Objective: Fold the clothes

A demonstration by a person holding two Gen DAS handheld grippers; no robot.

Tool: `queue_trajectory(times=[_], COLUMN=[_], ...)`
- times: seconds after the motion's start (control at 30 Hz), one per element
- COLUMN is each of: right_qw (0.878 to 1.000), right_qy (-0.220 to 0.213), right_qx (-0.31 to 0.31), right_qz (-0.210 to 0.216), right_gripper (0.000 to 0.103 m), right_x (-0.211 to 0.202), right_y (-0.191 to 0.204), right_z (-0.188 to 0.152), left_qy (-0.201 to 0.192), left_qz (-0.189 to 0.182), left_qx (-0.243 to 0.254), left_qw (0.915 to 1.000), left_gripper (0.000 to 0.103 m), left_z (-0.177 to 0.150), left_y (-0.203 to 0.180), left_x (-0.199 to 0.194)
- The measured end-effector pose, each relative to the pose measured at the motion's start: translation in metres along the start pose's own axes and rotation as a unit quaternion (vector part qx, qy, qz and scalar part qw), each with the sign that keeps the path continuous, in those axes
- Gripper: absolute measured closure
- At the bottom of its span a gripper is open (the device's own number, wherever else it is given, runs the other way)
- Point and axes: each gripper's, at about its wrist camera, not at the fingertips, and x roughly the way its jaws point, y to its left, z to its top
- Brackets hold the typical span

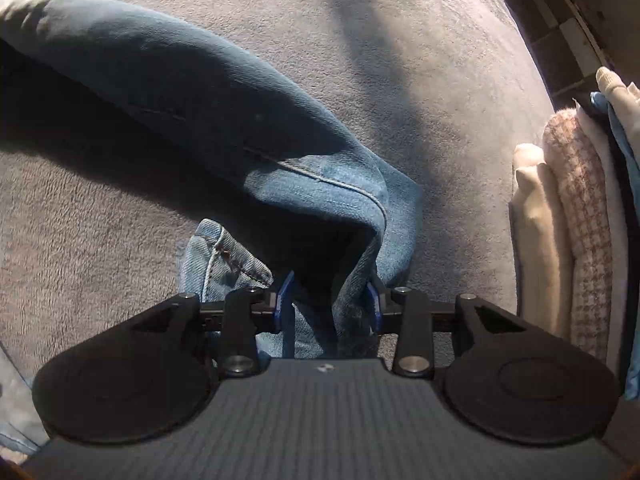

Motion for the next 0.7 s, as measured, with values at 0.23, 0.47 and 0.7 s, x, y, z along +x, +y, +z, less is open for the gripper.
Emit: queue_trajectory(times=[0.23,0.47,0.7], right_qw=[0.946,0.893,0.865], right_qy=[-0.161,-0.219,-0.190], right_qx=[-0.231,-0.311,-0.369], right_qz=[0.160,0.239,0.283], right_gripper=[0.049,0.041,0.044], right_x=[-0.120,-0.109,-0.066], right_y=[0.107,0.196,0.280], right_z=[0.034,0.142,0.243], left_qy=[-0.008,-0.026,-0.031], left_qz=[-0.005,-0.014,-0.015], left_qx=[-0.011,-0.012,-0.013], left_qw=[0.9999,0.9995,0.9993], left_gripper=[0.064,0.064,0.064], left_z=[-0.002,-0.007,-0.009], left_y=[0.003,0.005,0.005], left_x=[-0.001,-0.002,-0.001])
